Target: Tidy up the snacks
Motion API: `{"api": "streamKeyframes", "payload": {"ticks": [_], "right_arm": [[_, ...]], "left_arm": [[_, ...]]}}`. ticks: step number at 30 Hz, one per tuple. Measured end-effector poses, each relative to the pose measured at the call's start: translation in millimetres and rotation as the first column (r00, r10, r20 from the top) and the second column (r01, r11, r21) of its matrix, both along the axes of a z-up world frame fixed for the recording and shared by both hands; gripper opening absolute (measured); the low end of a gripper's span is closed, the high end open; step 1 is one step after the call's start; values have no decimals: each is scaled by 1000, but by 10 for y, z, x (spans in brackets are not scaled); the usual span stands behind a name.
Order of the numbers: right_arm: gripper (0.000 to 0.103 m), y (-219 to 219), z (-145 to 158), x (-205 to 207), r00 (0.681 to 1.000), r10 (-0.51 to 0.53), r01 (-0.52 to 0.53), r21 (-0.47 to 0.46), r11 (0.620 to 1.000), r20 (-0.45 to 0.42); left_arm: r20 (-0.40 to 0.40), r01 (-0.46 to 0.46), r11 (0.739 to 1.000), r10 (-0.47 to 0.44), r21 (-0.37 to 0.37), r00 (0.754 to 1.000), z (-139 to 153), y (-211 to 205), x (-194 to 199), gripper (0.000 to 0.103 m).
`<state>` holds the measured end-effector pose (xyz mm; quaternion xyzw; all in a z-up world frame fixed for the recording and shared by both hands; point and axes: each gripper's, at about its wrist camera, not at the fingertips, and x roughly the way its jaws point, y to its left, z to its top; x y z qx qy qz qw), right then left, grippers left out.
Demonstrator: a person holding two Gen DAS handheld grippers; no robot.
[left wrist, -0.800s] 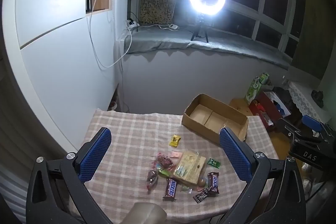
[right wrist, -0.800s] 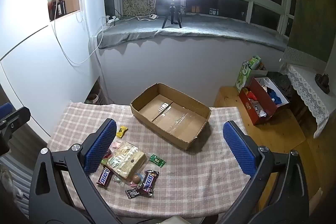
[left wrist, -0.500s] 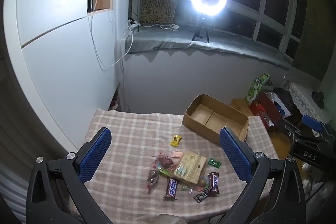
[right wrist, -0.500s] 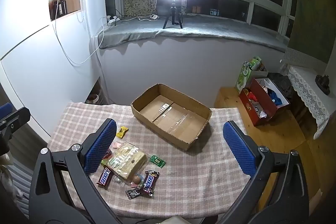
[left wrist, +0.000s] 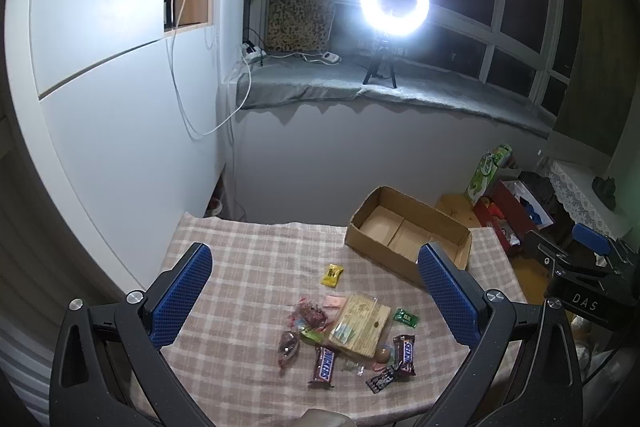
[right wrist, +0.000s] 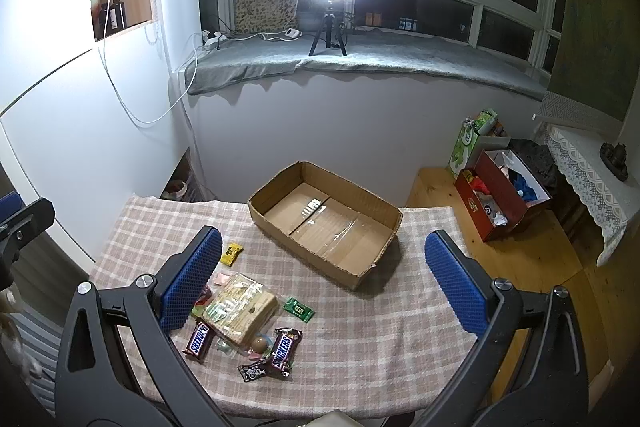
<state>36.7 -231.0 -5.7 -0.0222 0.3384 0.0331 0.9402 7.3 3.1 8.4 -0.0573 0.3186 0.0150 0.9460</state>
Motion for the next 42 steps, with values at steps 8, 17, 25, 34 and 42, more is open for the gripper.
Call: {"api": "streamKeyframes", "payload": {"ticks": [8,17,25,34,42], "right_arm": [[103,-1,3,7,1000,1,-1,0,1000,-1],[103,1,-12,13,1000,2,-2,-1,1000,1],[103,7,-32,30,1000,1,-1,-1,1000,0],[103,3,-45,53,1000,2,-2,-1,1000,-1],[103,8,-51,60,1000,2,-2,-2,1000,-1]], "left_arm": [[4,4,1000,-4,-4,1000,23,16,41,102],[9,3,1000,-3,-2,1000,5,-9,66,102],[12,2,1000,-2,-1,1000,-19,-13,4,102],[15,7,1000,-7,4,1000,-20,-30,47,102],[15,7,1000,-7,7,1000,-13,-39,61,102]]}}
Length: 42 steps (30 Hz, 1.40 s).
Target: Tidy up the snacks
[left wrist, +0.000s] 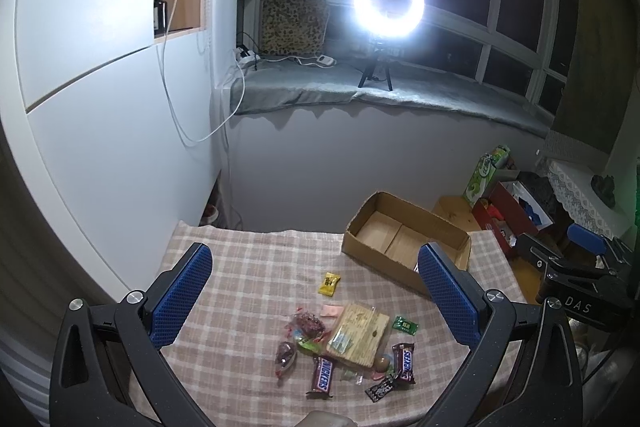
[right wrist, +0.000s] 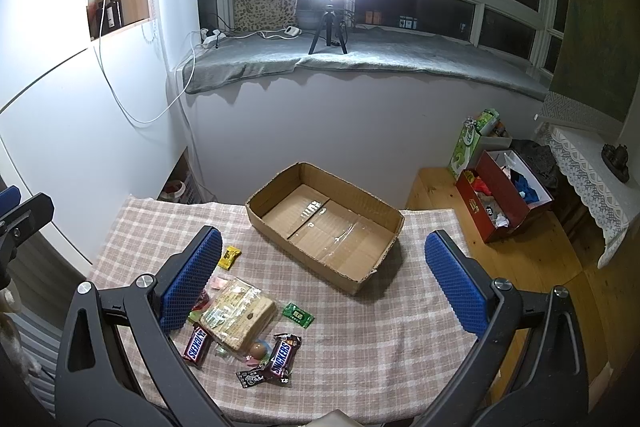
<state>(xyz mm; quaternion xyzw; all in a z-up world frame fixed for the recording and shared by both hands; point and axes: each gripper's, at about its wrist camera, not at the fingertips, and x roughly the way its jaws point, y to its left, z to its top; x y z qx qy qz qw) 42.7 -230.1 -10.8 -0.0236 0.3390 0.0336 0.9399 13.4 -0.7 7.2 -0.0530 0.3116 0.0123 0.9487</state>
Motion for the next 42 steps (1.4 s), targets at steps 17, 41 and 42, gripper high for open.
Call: {"api": "streamKeyframes", "payload": {"ticks": [17,41,42], "right_arm": [[103,2,-20,0,1000,1,-1,0,1000,-5],[103,-229,-550,214,994,25,-20,44,999,-102],[103,-241,-591,220,994,27,-22,42,999,-106]], "left_arm": [[2,11,1000,-11,3,1000,17,-75,73,102],[-72,-18,999,15,-36,997,-371,202,169,102],[-73,-19,999,16,-40,997,-400,227,171,102]]}}
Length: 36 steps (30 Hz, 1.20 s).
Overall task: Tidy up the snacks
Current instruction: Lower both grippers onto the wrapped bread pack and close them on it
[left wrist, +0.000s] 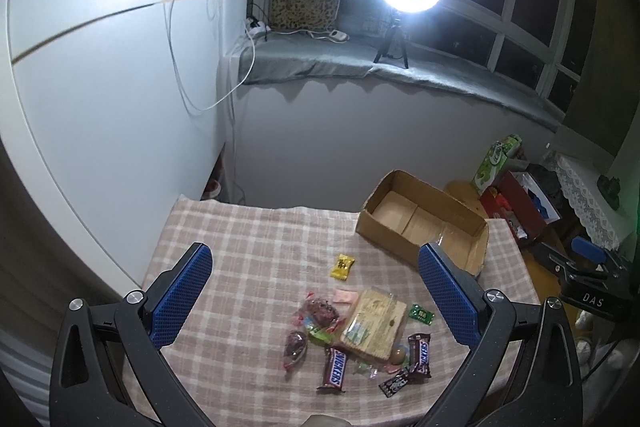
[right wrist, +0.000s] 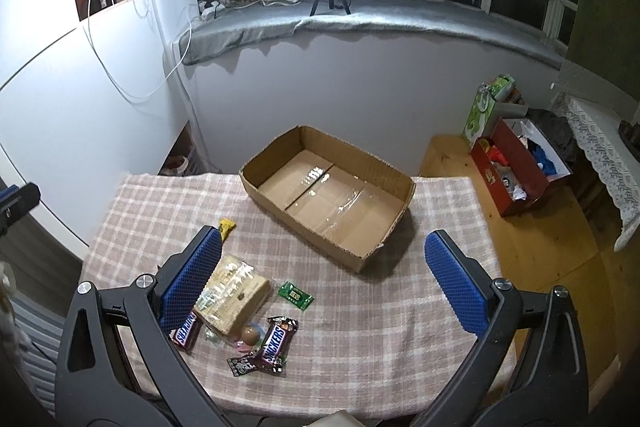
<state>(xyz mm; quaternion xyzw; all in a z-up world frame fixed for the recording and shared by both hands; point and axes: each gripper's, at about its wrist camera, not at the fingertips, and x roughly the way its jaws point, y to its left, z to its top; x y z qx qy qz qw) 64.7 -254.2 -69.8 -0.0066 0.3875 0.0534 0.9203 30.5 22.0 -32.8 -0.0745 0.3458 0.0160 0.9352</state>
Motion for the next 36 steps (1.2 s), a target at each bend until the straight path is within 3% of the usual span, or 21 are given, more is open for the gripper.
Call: {"api": "streamKeyframes", "payload": {"ticks": [6,15,18,20,22,25,28,33,36], "right_arm": [[103,-20,-255,83,998,13,-14,-4,1000,-55],[102,-11,-725,270,970,54,-33,93,995,-235],[93,49,-900,324,955,86,-52,125,991,-284],[89,88,-1025,367,943,98,-54,144,988,-318],[80,115,-1173,412,923,120,-49,198,979,-365],[70,133,-1433,483,884,154,-15,301,953,-441],[69,185,-1625,524,861,169,5,341,940,-480],[55,275,-1905,582,822,207,29,401,915,-531],[53,287,-2007,637,810,211,56,430,901,-547]], "left_arm": [[-59,-4,998,1,-58,998,-204,124,85,101],[-208,42,983,-79,-176,975,-712,122,236,80],[-259,60,970,-123,-237,958,-918,106,310,70],[-284,61,959,-142,-276,948,-1038,109,358,69],[-308,77,949,-175,-306,935,-1155,81,418,50],[-334,122,946,-224,-300,915,-1314,-5,494,42],[-364,176,939,-281,-295,888,-1455,-138,573,39],[-388,249,912,-369,-326,844,-1637,-276,705,33],[-404,281,904,-400,-323,822,-1721,-346,763,33]]}}
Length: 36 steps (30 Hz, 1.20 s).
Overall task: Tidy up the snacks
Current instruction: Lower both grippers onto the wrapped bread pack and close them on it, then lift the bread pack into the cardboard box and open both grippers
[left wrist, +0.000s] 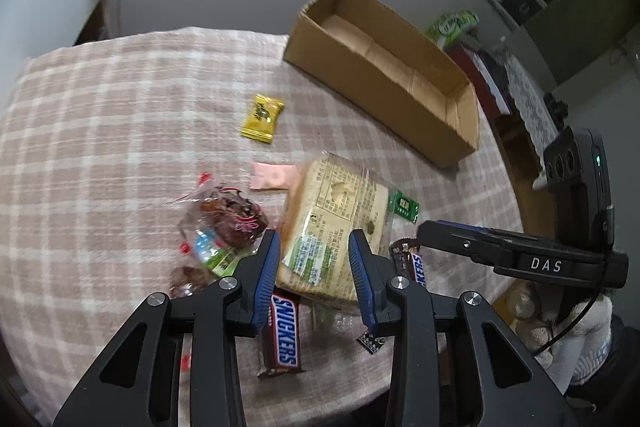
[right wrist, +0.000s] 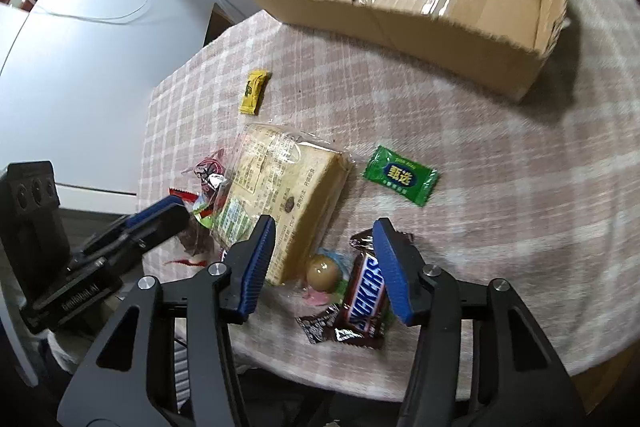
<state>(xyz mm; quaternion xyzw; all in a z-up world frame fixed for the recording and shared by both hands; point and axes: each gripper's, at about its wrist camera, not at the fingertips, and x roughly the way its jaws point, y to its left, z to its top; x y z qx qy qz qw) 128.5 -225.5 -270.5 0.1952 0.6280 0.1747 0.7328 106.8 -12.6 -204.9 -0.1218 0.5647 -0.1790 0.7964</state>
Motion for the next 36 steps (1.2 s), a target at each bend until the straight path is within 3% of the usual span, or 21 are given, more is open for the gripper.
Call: {"api": "streamKeyframes", "payload": {"ticks": [7,17,21,36], "right_arm": [[51,46,-225,90,997,-35,40,83,996,-66],[51,70,-369,135,990,-64,81,135,988,-126],[44,126,-423,133,989,-49,73,166,983,-143],[43,196,-241,166,993,-23,41,160,986,-115]], "left_arm": [[-38,95,995,-96,-7,995,-229,-113,176,33],[-83,127,991,-130,-41,988,-444,-50,280,33],[-80,145,988,-149,-54,986,-449,-54,305,33],[-51,133,988,-137,-76,989,-245,-131,173,32]]}}
